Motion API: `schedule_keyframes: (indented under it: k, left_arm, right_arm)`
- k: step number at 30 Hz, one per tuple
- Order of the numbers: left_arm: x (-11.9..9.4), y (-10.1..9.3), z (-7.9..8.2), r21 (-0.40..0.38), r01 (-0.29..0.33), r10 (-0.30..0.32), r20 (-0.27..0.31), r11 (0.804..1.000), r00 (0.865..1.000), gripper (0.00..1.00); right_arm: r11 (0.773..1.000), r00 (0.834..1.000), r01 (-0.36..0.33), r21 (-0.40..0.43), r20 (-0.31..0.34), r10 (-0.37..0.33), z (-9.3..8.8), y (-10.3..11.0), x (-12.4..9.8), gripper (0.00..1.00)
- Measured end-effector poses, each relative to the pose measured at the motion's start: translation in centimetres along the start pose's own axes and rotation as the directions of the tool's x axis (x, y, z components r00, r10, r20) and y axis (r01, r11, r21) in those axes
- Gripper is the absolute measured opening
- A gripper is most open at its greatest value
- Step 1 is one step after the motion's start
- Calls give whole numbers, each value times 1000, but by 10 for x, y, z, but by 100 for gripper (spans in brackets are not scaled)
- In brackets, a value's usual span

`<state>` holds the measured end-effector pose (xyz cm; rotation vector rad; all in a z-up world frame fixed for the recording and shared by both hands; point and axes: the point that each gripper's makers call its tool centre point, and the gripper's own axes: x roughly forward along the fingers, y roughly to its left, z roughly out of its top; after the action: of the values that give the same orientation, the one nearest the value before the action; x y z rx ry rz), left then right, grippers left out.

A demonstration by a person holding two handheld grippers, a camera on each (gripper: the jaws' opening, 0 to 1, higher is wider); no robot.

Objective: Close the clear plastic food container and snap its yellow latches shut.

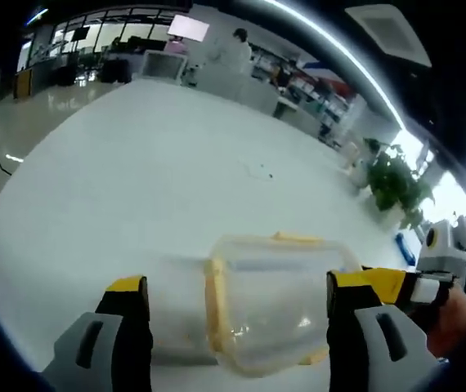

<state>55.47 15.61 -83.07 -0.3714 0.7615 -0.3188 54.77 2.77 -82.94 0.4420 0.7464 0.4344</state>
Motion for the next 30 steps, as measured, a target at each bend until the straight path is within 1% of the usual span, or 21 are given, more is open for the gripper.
schedule_keyframes:
  k: [5,7,8,10,11,12,14,15,17,18,20,23,26,30]
  left_arm:
    - [-2,-3,2,29,5,-5,7,1000,1000,89]
    - [-4,-4,3,20,16,-16,8,1000,1000,91]
    - [-4,-6,5,9,31,-31,24,999,999,93]
    - [-7,-7,3,22,41,-42,19,999,999,98]
    - [-8,-7,3,21,42,-42,20,999,999,99]
    - [-10,-8,4,13,55,-55,37,998,998,99]
    - [-13,-7,1,-2,62,-62,28,998,998,99]
    - [-17,-6,-2,7,54,-55,12,998,998,99]
    - [-23,-3,-2,24,45,-46,17,999,999,99]
    - [-26,-3,-2,25,45,-45,14,999,999,99]
    - [-34,-3,-2,24,48,-48,20,999,999,99]
    - [-47,-2,0,44,39,-40,23,998,999,99]
    - [-65,0,5,86,26,-30,40,996,999,99]
    - [-84,0,6,109,27,-31,40,994,999,99]
  right_arm:
    - [1000,1000,10,-16,6,-10,2,-2,-2,92]
    - [1000,1000,7,-15,2,-7,1,0,-4,93]
    - [1000,1000,5,-17,4,-5,1,1,-5,93]
    - [1000,1000,3,-24,2,-3,1,3,-7,94]
    - [1000,1000,3,-26,6,-3,2,3,-9,95]
    - [1000,1000,2,-26,9,-2,3,4,-10,97]
    - [1000,1000,6,-26,6,-6,1,6,-14,100]
    - [1000,1000,3,-27,4,-3,1,8,-17,100]
    - [999,1000,3,-52,11,-3,4,11,-23,100]
    - [997,1000,21,-78,11,-20,4,10,-27,100]
    - [996,1000,22,-82,12,-21,5,13,-33,100]
    - [996,1000,20,-84,16,-18,5,17,-42,100]
    - [995,999,30,-100,32,-27,7,22,-53,100]
    - [994,998,32,-108,51,-27,9,30,-69,100]
